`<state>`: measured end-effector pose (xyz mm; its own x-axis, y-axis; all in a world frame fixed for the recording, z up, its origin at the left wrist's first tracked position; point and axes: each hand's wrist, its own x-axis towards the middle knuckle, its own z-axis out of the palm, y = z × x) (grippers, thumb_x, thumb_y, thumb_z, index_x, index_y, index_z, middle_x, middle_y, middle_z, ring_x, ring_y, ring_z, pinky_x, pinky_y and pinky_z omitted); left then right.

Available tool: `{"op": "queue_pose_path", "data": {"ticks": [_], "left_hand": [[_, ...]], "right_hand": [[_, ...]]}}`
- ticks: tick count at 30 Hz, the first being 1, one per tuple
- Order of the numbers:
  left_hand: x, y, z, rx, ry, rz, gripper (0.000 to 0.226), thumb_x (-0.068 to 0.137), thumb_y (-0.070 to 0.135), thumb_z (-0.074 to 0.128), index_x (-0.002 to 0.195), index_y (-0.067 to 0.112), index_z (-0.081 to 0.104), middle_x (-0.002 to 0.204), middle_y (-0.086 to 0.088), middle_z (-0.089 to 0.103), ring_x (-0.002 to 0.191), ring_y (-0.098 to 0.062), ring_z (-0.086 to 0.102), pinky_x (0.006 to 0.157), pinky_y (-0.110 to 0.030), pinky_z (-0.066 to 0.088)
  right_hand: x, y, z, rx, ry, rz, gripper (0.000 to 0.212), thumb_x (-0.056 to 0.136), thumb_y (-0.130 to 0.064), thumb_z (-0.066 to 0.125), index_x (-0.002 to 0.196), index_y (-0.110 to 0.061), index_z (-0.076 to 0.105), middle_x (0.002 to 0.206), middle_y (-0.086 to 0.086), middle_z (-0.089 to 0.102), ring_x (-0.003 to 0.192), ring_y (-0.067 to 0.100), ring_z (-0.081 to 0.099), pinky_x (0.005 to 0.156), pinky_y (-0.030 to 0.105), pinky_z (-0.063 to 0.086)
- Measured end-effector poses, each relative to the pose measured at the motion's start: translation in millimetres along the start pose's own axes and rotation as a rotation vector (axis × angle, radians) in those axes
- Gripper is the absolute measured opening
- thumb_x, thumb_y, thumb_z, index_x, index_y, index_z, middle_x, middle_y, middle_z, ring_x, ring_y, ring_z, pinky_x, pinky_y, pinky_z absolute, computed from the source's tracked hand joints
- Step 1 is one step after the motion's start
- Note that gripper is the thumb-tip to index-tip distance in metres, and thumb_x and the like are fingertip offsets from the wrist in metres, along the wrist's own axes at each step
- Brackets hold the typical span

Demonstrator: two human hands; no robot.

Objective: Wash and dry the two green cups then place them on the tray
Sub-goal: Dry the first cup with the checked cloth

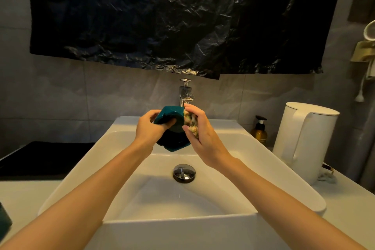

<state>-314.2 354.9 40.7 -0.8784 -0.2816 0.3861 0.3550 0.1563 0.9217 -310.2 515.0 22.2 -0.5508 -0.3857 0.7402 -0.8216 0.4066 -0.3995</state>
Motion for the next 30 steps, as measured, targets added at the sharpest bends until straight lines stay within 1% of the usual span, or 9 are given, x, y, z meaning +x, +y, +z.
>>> {"op": "queue_pose_path", "data": {"ticks": [2,5,8,14,16,19,23,26,30], "left_hand": [[0,1,1,-0.054,0.007,-0.042,0.026,0.084,0.015,0.068,0.106,0.019,0.055,0.102,-0.001,0.061,0.097,-0.02,0.056,0.07,-0.024,0.049],[1,1,4,-0.1,-0.022,-0.082,0.026,0.086,0.015,0.065,0.109,0.017,0.053,0.106,-0.004,0.06,0.102,-0.023,0.056,0.08,-0.033,0.051],[1,2,6,-0.132,-0.046,-0.118,0.026,0.088,0.013,0.062,0.112,0.016,0.051,0.112,-0.007,0.06,0.106,-0.026,0.056,0.087,-0.039,0.052],[-2,-2,10,-0.095,-0.179,-0.176,0.028,0.09,0.012,0.059,0.115,0.015,0.048,0.116,-0.011,0.057,0.109,-0.029,0.056,0.085,-0.042,0.054],[-3,-4,11,0.0,-0.234,-0.14,0.027,0.09,0.014,0.06,0.114,0.015,0.048,0.115,-0.009,0.057,0.107,-0.027,0.056,0.08,-0.036,0.054],[1,-6,6,0.223,-0.211,0.069,0.03,0.084,0.015,0.069,0.109,0.017,0.053,0.108,-0.004,0.061,0.1,-0.02,0.058,0.075,-0.024,0.05],[-2,-11,4,0.447,-0.261,0.232,0.037,0.073,0.013,0.078,0.107,0.018,0.062,0.097,0.0,0.066,0.094,-0.019,0.062,0.081,-0.029,0.05],[-2,-8,2,0.408,-0.212,0.203,0.034,0.073,0.017,0.079,0.103,0.017,0.062,0.091,0.002,0.064,0.088,-0.016,0.061,0.077,-0.026,0.047],[5,-3,-3,0.145,-0.1,0.063,0.029,0.078,0.018,0.075,0.103,0.019,0.059,0.096,0.001,0.065,0.092,-0.018,0.061,0.068,-0.021,0.046]], "right_hand": [[0,-1,4,0.03,0.03,0.017,0.048,0.099,-0.022,0.046,0.142,-0.026,0.023,0.132,-0.006,0.038,0.115,0.01,0.047,0.093,0.029,0.052],[1,0,6,0.046,0.102,0.04,0.047,0.099,-0.024,0.047,0.14,-0.026,0.026,0.131,-0.002,0.041,0.114,0.015,0.048,0.092,0.036,0.053],[1,0,4,0.047,0.145,0.04,0.046,0.097,-0.024,0.049,0.138,-0.025,0.029,0.13,0.001,0.045,0.113,0.017,0.051,0.089,0.036,0.054],[3,0,2,0.029,0.169,0.079,0.044,0.091,-0.003,0.054,0.128,-0.018,0.035,0.12,-0.003,0.044,0.103,0.01,0.051,0.085,0.031,0.056],[3,2,-2,-0.023,0.166,0.091,0.042,0.091,-0.002,0.055,0.125,-0.017,0.036,0.117,-0.005,0.044,0.1,0.01,0.051,0.084,0.031,0.057],[2,3,-9,-0.13,0.111,-0.003,0.041,0.088,0.0,0.056,0.123,-0.014,0.039,0.115,0.0,0.046,0.098,0.015,0.05,0.081,0.033,0.055],[-1,5,-4,-0.222,-0.049,-0.153,0.044,0.085,0.001,0.056,0.123,-0.012,0.039,0.118,0.005,0.046,0.098,0.02,0.048,0.084,0.035,0.049],[0,5,-1,-0.153,-0.04,-0.115,0.048,0.085,0.002,0.056,0.127,-0.014,0.039,0.123,0.003,0.045,0.104,0.019,0.046,0.089,0.035,0.047],[2,5,2,-0.03,0.048,-0.082,0.047,0.093,-0.011,0.054,0.135,-0.015,0.032,0.134,0.002,0.038,0.116,0.017,0.045,0.095,0.038,0.048]]}}
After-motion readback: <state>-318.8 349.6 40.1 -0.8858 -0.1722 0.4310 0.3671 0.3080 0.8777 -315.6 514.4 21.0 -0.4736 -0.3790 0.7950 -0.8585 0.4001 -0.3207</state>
